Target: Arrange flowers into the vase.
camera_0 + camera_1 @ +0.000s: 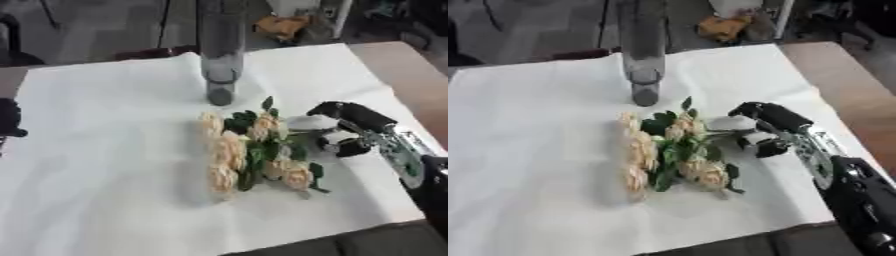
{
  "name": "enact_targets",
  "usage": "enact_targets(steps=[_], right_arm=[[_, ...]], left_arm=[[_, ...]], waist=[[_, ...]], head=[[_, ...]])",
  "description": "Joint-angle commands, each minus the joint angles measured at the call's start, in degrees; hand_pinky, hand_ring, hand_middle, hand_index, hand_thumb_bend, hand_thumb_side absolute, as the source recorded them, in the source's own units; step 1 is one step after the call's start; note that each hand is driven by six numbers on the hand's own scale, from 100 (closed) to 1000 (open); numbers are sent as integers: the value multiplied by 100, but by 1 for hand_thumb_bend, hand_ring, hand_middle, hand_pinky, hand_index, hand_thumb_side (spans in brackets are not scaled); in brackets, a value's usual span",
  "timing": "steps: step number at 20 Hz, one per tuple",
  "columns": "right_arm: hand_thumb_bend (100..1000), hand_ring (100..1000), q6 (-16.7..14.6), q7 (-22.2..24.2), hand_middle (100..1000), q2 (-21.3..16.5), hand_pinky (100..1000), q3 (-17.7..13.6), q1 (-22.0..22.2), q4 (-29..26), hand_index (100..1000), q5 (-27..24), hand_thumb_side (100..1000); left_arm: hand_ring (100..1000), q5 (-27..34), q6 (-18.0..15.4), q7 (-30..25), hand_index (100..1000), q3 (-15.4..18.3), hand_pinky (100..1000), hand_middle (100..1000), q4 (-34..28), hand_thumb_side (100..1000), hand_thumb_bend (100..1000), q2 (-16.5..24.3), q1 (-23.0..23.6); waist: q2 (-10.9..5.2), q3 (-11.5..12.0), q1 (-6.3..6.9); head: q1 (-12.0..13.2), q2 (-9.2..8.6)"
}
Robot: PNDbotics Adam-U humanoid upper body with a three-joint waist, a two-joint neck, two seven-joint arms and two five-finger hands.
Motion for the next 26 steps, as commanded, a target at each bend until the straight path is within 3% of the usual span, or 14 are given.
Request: enact_targets(steps=[1,7,14,26], right_arm=[[242,844,40,-225,797,-69,805,-55,-123,3,890,212,100],[218,835,52,-568,787,-25,798,-41,-164,135,885,557,100],[100,775,127,-989,718,19,742,-45,-190,201,855,774,100],[100,703,339,-2136,627,94,665,-4,-197,314,814,1020,100]], left_arm=[[738,17,-8,-8,671,3,568,639,-61,614,940,69,-68],[738,20,-7,-10,671,3,568,639,-57,613,941,69,-67],[737,26,-7,-15,671,-1,568,638,-54,614,939,58,-66],[737,30,-10,-13,671,2,569,638,-52,615,939,54,-62]], waist=[[-50,13,74],[-58,39,91],[-62,45,97],[-56,56,89]], head=[[-15,9],[-34,6],[-53,12],[-75,24]])
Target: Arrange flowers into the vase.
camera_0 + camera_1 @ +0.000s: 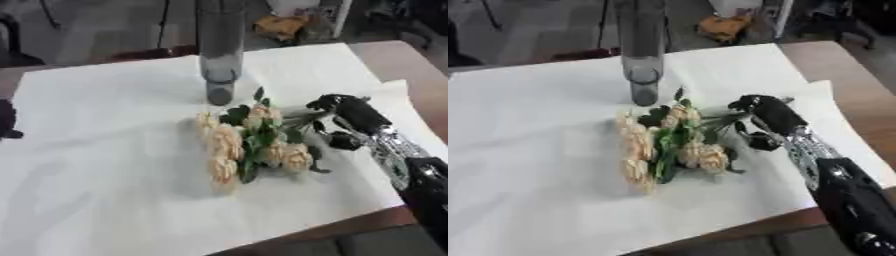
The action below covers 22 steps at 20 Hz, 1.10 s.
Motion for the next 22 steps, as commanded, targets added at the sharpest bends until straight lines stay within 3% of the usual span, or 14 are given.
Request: enact_targets(steps=[1,12,13,14,15,20,22], right_arm=[[100,701,10,-260,625,-97,663,-7,-118,15,813,116,100],[100,702,-55,-368,626,-102,665,47,-117,99,811,285,100],[100,737,-97,-331,659,-105,689,80,-114,113,826,354,100],[150,746,-159,-269,655,-105,687,100,-117,128,826,429,100],[101,742,-225,-203,651,-101,684,104,-123,135,825,503,100],[189,623,-340,-95,515,-92,662,74,-132,135,813,681,100],[196,617,-348,-102,501,-92,662,72,-127,135,811,708,100]], left_arm=[[736,22,-11,-10,671,3,569,638,-54,615,938,56,-62],[736,25,-13,-12,670,1,569,637,-55,616,937,54,-62],[735,26,-14,-13,670,0,569,637,-55,615,938,54,-63],[735,28,-14,-12,670,0,569,636,-55,615,938,54,-62],[735,34,-15,-12,670,0,569,636,-56,615,939,53,-63],[735,26,-12,-10,670,1,569,636,-55,615,939,55,-63],[734,26,-11,-5,670,2,569,636,-55,615,939,55,-63]], waist=[[-56,2,70],[-53,5,62],[-53,12,60],[-54,12,60],[-55,13,61],[-62,20,66],[-62,19,67]], head=[[-16,25],[-21,31],[-26,31],[-27,32],[-27,31],[-29,31],[-28,31]])
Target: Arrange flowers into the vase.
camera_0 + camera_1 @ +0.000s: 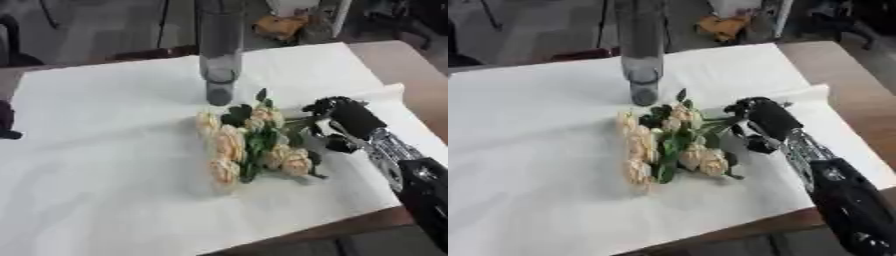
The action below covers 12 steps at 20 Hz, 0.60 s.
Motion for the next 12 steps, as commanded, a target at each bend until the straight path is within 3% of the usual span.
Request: enact_targets(steps=[1,3,4,12], right_arm=[[213,613,-40,8,454,-99,662,-28,-51,-26,804,105,100],[213,613,-38,-6,454,-100,662,-29,-44,-26,804,117,100],[232,604,-37,-14,368,-104,654,-29,-40,-28,794,119,100],[246,573,-13,-76,310,-135,636,-32,7,-68,780,85,100]], left_arm=[[734,22,-10,-3,670,2,569,636,-56,615,939,55,-64],[734,22,-10,-3,670,1,569,636,-56,615,939,54,-66],[734,21,-10,-3,670,2,569,635,-56,615,941,54,-66],[733,18,-8,5,669,1,569,635,-58,615,940,55,-69]], waist=[[-62,1,66],[-62,-1,66],[-62,-4,65],[-58,-14,56]], head=[[-9,31],[-9,31],[-8,32],[-10,35]])
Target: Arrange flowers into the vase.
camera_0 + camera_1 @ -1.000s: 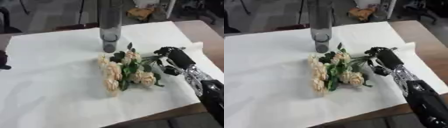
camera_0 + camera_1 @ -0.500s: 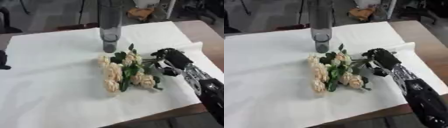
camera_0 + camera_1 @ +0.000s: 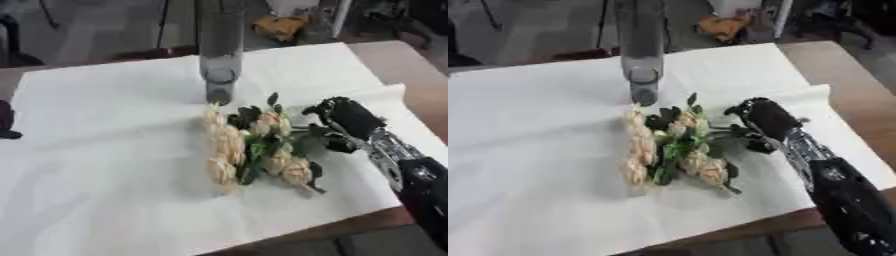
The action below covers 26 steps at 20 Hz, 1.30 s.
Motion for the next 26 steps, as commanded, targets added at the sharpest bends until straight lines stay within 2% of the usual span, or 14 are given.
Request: enact_targets(steps=[1,4,10,12,14,18,21,24,26], right_arm=[[249,562,10,-30,307,-134,623,-30,-31,-65,777,29,100],[246,545,16,-57,316,-132,590,-37,-27,-66,764,-3,122],[184,586,-13,-106,428,-136,556,-42,-22,-61,740,-101,148],[181,582,-23,-105,447,-139,517,-44,-21,-60,703,-121,161],[188,549,-30,-115,422,-143,457,-46,-20,-64,658,-131,179],[226,485,-41,-133,298,-152,360,-49,-19,-64,582,-149,231],[258,447,-61,-139,257,-155,270,-53,-17,-58,515,-169,302],[251,436,-67,-162,245,-156,253,-61,-14,-46,493,-206,322],[234,413,-51,-194,221,-154,213,-75,-11,-31,438,-247,371]], left_arm=[[732,18,-8,6,669,1,569,634,-59,615,940,55,-70],[732,20,-7,9,669,2,569,634,-60,615,940,53,-71],[731,23,-6,12,669,3,569,634,-57,615,939,52,-68],[731,24,-5,14,669,3,569,633,-56,615,940,53,-67],[731,25,-4,16,669,4,569,633,-56,615,938,53,-65],[730,27,-2,20,669,4,569,633,-53,615,940,53,-63],[730,28,-1,21,669,4,569,633,-52,615,940,51,-62],[730,29,0,23,669,5,569,633,-49,615,940,51,-59],[729,30,1,24,669,6,570,632,-47,615,939,52,-57]], waist=[[-59,-3,56],[-62,-3,56],[-65,-3,57],[-66,1,59],[-68,4,60],[-72,8,65],[-75,8,69],[-78,8,73],[-79,10,79]], head=[[-10,33],[-11,30],[-14,29],[-14,29],[-16,30],[-18,34],[-19,36],[-19,39],[-22,40]])
